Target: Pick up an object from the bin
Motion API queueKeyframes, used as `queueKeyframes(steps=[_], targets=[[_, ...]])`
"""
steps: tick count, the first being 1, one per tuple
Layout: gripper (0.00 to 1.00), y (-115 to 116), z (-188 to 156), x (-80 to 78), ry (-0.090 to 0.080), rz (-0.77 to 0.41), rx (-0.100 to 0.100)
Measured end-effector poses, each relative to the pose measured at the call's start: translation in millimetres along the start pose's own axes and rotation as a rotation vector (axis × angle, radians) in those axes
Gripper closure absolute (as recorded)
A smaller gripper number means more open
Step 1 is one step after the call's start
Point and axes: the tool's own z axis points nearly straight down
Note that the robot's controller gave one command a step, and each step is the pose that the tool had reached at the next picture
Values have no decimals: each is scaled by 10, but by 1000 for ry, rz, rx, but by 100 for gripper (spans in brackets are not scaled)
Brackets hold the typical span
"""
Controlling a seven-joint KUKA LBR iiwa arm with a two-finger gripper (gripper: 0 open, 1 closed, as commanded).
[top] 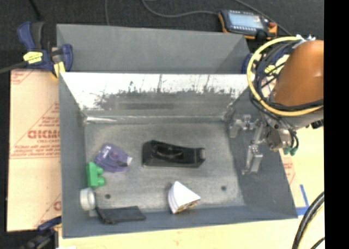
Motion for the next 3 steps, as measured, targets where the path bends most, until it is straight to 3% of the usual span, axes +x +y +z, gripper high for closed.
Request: queueKeyframes(steps=[1, 2, 3], targets=[[0, 382, 327, -118, -6, -24, 2], [0, 1040, 803, -94, -1, -150, -1], [0, 1139, 989, 85, 2, -90, -7]])
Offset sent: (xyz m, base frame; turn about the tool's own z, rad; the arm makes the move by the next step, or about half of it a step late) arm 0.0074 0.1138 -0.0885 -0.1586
